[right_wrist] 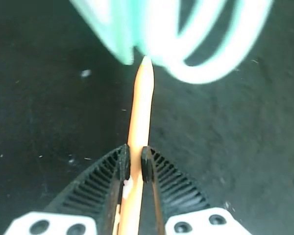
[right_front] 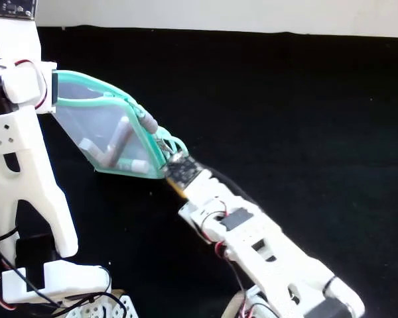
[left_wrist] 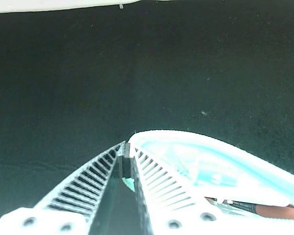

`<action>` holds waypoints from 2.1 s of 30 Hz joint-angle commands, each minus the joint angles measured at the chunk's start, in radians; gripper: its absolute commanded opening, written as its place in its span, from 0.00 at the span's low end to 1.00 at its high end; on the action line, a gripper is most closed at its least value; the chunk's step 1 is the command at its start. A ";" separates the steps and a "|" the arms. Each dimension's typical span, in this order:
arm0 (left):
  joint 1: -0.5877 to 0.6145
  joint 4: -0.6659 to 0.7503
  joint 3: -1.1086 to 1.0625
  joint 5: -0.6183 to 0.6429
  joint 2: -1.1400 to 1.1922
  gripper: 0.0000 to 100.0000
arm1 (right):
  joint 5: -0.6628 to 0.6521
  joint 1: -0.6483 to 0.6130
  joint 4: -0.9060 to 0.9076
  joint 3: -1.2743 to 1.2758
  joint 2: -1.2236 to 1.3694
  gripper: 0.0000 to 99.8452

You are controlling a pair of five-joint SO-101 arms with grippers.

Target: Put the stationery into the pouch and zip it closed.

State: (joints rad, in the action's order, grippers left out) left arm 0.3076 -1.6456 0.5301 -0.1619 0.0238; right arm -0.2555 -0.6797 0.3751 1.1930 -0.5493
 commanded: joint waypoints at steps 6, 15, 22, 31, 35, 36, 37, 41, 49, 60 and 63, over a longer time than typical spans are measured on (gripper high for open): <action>-0.001 -0.008 -0.005 0.008 0.016 0.01 | 0.147 0.133 0.151 -0.038 -0.283 0.01; -0.082 -0.008 -0.007 0.006 0.018 0.01 | 0.273 0.225 0.157 -0.392 -0.372 0.01; -0.182 -0.008 -0.019 0.003 0.019 0.01 | 0.445 0.217 0.157 -0.783 -0.302 0.01; -0.236 -0.005 -0.048 -0.037 0.019 0.01 | 0.557 0.127 0.151 -1.112 -0.186 0.01; -0.240 -0.008 -0.048 -0.037 0.019 0.01 | 0.557 0.073 0.104 -1.179 -0.119 0.01; -0.240 -0.008 -0.048 -0.037 0.019 0.01 | 0.554 0.064 0.081 -1.185 -0.102 0.01; -0.240 -0.008 -0.048 -0.037 0.019 0.01 | 0.554 0.058 0.056 -1.185 -0.088 0.01; -0.240 -0.008 -0.048 -0.037 0.019 0.01 | 0.549 0.036 -0.038 -1.181 0.010 0.01; -0.240 -0.005 -0.050 -0.038 0.018 0.01 | 0.549 -0.008 -0.124 -1.271 0.360 0.01; -0.242 -0.002 -0.050 -0.038 0.019 0.01 | 0.460 -0.048 -0.145 -1.500 0.627 0.01; -0.240 0.000 -0.050 -0.038 0.019 0.01 | 0.443 -0.054 -0.145 -1.451 0.630 0.01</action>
State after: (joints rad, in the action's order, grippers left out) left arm 0.1051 -1.6441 0.5194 -0.1910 0.0238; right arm 0.2125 -0.7211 0.2555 -0.2478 0.0921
